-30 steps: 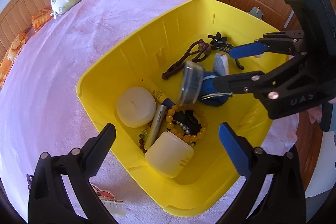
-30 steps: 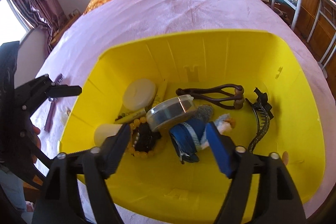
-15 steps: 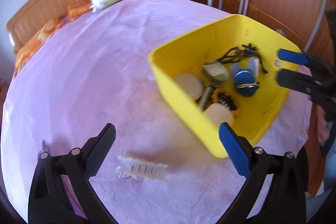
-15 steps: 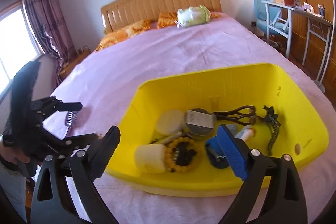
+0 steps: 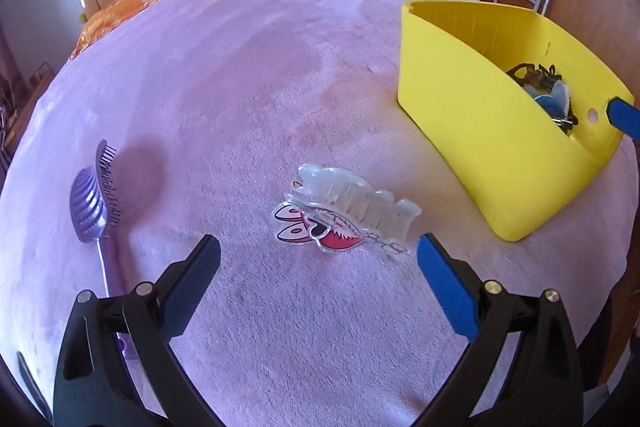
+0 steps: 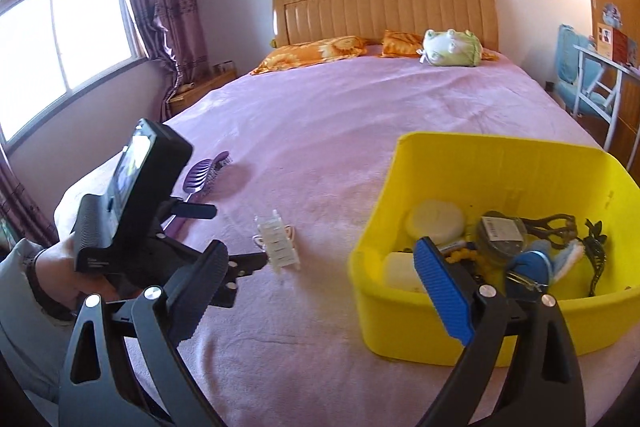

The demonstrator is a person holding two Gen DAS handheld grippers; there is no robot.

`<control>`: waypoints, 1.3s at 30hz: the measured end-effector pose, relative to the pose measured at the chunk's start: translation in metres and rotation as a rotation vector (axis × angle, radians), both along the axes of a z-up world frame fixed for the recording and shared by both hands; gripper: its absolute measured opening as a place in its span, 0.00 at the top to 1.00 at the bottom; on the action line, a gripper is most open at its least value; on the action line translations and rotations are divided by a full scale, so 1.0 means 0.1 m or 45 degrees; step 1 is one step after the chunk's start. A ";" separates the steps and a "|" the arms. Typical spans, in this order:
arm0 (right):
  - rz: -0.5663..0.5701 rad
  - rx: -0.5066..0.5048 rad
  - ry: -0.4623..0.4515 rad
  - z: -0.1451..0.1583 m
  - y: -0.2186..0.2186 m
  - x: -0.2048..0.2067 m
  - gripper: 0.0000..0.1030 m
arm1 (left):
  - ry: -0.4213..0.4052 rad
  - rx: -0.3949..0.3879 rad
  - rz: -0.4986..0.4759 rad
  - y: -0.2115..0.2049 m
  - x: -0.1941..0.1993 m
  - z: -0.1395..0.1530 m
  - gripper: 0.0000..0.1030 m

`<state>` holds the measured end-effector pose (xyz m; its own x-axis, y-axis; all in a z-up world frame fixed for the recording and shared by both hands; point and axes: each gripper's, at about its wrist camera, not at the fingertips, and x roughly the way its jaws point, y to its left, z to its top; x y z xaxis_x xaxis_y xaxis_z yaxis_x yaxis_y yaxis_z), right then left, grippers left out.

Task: Organize jewelry
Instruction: 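Move the left tool to the white claw clip and close on it, then lift and carry the white claw clip with the left tool over the bin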

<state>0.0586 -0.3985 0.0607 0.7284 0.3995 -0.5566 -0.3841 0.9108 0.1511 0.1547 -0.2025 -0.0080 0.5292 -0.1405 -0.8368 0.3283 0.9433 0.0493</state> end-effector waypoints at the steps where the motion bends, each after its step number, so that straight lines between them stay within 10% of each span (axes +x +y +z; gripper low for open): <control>1: 0.004 -0.008 -0.007 -0.01 0.04 -0.02 0.08 | -0.004 -0.007 0.005 0.02 0.01 -0.02 0.07; 29: -0.067 -0.020 -0.054 -0.05 -0.19 -0.16 0.06 | 0.112 0.052 0.123 -0.38 0.36 -0.44 0.07; 32: -0.068 -0.021 -0.061 -0.04 -0.21 -0.18 0.06 | 0.087 0.061 0.165 -0.32 0.36 -0.44 0.28; 39: -0.052 -0.030 -0.047 -0.07 -0.17 -0.18 0.06 | 0.091 0.018 0.135 -0.25 0.34 -0.41 0.38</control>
<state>0.0410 -0.4150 0.0540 0.7641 0.3559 -0.5380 -0.3515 0.9291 0.1154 0.1892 -0.2272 -0.0494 0.4793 -0.0747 -0.8744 0.2301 0.9722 0.0431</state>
